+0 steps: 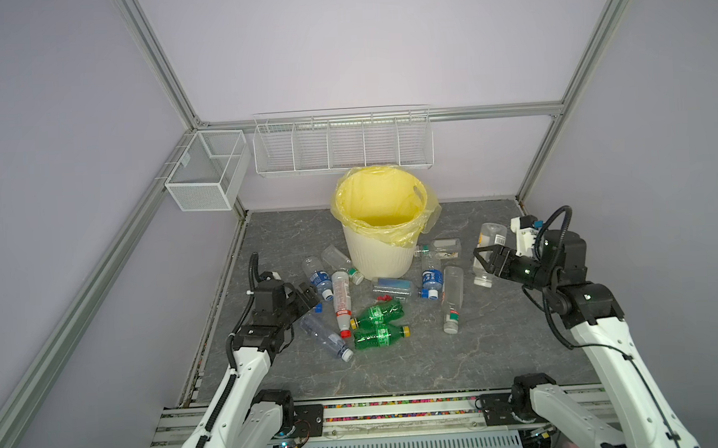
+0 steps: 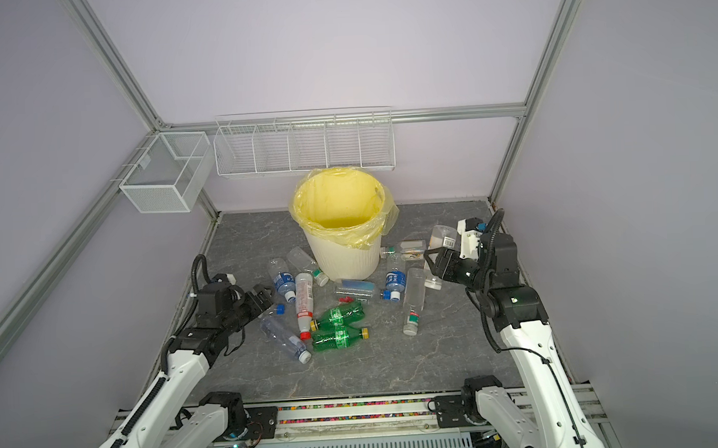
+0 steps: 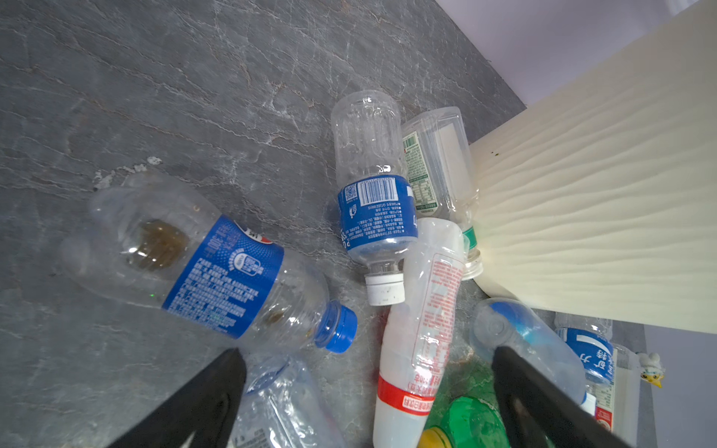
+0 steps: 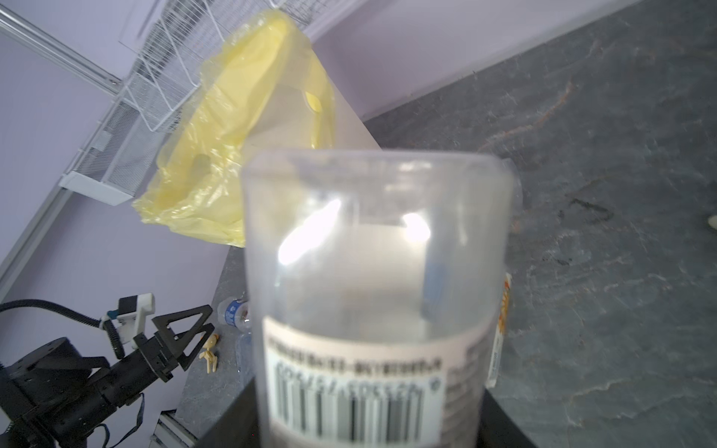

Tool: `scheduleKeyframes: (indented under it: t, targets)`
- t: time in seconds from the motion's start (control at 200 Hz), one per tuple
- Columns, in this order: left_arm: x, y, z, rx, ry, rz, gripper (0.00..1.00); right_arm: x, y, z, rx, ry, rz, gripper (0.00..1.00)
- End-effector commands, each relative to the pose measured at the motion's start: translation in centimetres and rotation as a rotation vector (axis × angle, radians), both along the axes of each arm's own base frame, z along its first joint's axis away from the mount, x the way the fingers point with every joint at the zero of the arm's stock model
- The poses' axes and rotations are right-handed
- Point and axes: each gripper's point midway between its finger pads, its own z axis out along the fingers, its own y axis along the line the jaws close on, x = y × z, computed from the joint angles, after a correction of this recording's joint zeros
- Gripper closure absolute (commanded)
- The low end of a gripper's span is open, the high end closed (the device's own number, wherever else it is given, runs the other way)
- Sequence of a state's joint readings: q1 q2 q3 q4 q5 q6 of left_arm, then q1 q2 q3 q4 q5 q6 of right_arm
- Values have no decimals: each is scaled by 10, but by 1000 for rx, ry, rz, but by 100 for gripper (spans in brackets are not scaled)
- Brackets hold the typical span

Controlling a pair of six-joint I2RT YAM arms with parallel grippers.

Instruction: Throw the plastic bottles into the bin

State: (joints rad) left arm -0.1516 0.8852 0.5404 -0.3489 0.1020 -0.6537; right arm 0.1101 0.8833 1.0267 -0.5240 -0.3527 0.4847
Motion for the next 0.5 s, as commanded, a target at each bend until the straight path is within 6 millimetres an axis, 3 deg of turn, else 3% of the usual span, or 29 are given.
scheduleKeyframes:
  t: [0.0, 0.295, 0.495]
  targets:
    - [7, -1, 10, -19, -25, 16, 1, -5, 9, 59, 47, -196, 46, 53]
    - [5, 0, 14, -13, -13, 20, 1, -6, 23, 88, 64, -244, 135, 52]
    - [1, 2, 14, 1, -7, 21, 1, -7, 25, 85, 67, -245, 144, 52]
